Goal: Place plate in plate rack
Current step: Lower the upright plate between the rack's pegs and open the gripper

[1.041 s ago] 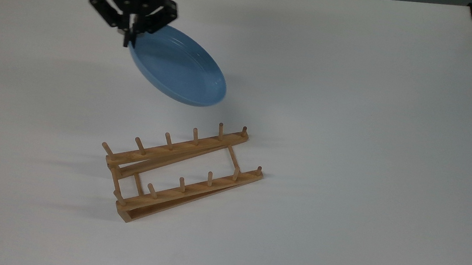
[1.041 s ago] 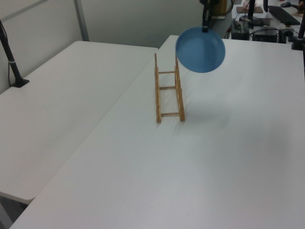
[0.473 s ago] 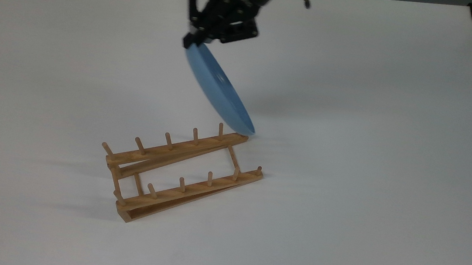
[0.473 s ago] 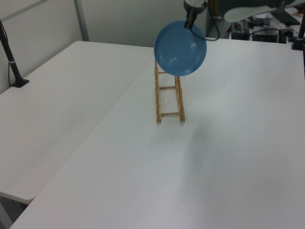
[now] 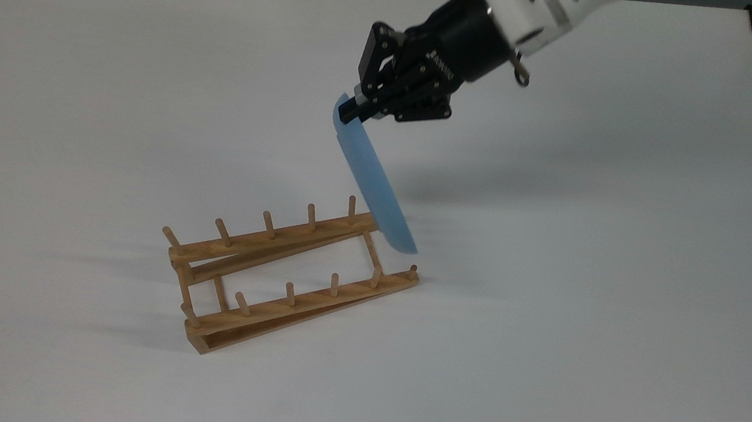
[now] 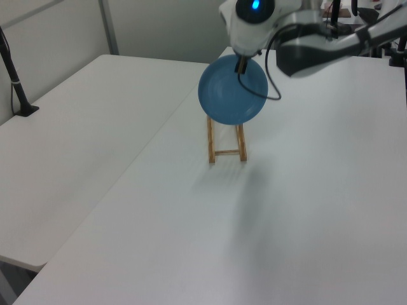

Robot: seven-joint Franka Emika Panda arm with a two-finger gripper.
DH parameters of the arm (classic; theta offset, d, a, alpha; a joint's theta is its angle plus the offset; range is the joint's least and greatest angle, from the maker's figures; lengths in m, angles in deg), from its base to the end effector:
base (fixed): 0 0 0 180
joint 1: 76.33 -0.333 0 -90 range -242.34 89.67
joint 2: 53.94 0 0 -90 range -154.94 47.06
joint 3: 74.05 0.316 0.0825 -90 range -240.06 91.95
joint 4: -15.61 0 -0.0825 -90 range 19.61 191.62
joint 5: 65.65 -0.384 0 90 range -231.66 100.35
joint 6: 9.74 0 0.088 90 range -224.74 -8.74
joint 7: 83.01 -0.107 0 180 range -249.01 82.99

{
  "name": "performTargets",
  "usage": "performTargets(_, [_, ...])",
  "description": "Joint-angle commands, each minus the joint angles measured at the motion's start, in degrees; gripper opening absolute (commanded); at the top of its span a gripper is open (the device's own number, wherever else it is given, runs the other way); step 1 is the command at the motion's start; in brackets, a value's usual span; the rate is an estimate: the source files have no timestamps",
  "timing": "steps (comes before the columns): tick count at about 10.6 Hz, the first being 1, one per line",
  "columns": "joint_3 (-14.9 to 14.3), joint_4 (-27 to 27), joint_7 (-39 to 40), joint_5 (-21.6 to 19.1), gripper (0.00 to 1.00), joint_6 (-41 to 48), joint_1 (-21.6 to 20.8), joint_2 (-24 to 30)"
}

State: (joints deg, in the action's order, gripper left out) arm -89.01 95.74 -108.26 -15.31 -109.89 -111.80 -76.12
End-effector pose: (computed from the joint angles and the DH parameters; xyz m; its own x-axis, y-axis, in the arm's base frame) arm 0.6481 0.2021 0.5286 0.9376 0.2360 0.2553 -0.0543 -0.6258 0.7781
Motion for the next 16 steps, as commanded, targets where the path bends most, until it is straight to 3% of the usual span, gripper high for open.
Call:
performTargets(1, [-0.86,-0.85,-1.03,2.48,0.00,2.23,-1.80,-1.89])
performTargets(4, [-0.78,-0.94,-2.70,4.93,0.00,2.50,-1.89,-5.67])
performTargets(16, [-0.25,-1.11,-2.79,6.26,0.00,1.53,-2.16,-10.16])
